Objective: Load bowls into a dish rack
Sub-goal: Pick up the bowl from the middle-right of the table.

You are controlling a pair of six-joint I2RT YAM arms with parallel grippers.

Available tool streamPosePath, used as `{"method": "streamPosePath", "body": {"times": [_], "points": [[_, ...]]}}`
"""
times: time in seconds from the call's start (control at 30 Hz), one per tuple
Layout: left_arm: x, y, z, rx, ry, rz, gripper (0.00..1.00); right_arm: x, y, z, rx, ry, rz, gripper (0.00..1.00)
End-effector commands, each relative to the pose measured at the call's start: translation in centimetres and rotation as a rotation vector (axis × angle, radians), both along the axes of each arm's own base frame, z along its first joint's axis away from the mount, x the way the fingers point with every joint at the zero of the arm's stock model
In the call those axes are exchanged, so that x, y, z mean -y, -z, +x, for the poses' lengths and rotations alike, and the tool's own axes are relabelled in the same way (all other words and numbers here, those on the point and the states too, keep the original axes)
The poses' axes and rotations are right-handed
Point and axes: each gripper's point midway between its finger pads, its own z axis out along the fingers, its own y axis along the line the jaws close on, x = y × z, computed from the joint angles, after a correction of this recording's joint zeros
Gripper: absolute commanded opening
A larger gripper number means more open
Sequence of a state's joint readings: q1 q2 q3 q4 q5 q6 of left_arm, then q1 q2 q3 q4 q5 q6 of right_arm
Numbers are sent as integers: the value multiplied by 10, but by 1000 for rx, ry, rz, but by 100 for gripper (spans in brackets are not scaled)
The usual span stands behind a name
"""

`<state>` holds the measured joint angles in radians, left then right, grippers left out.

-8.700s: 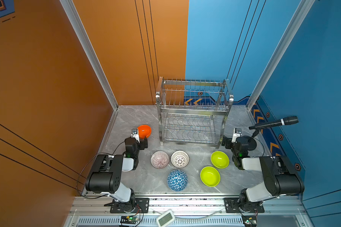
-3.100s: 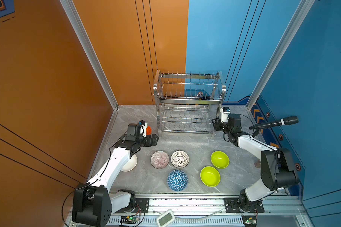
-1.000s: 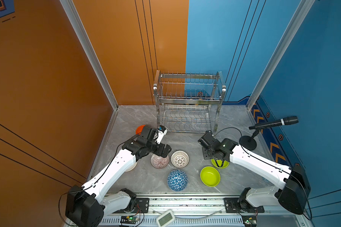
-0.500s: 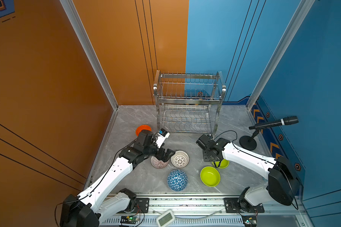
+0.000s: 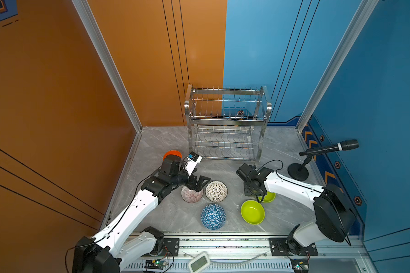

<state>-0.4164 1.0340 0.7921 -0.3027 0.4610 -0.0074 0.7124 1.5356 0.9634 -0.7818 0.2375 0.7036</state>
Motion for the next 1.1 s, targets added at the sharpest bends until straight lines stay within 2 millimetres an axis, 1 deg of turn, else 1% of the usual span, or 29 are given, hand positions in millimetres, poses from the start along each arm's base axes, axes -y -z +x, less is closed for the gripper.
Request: {"method": "streamPosePath", "body": {"times": [0.0, 0.07, 0.13, 0.23, 0.33, 0.4, 0.5, 0.63, 0.8, 0.9, 0.97, 1.07], "points": [[0, -7, -2, 11, 12, -33, 98, 1, 9, -2, -18, -7, -6, 25], [-1, -8, -1, 13, 5, -35, 98, 0, 9, -1, -17, -5, -4, 21], [-4, -10, 0, 14, -6, -40, 98, 0, 10, -1, -16, -5, -4, 20], [-9, -14, 4, 25, -29, -51, 98, -2, 11, 0, -19, -7, 1, 16], [-15, -19, 8, 38, -62, -65, 98, -2, 12, 0, -25, -8, -5, 10], [-20, -21, 11, 49, -84, -71, 98, -1, 11, 1, -16, -6, -7, 4], [-29, -26, 18, 62, -136, -82, 98, 1, 4, 3, 3, -4, -11, 1], [-42, -30, 26, 69, -205, -105, 98, 6, -9, 7, 41, -1, -27, 0], [-55, -33, 33, 80, -273, -113, 98, 10, -31, 12, 113, 4, -33, 0], [-61, -32, 35, 76, -302, -115, 98, 9, -46, 16, 169, 1, -23, 0], [-64, -39, 39, 109, -315, -128, 98, 7, -59, 19, 219, -3, -18, 0], [-70, -40, 42, 113, -348, -128, 98, 0, -79, 23, 296, -34, -3, 0]]}}
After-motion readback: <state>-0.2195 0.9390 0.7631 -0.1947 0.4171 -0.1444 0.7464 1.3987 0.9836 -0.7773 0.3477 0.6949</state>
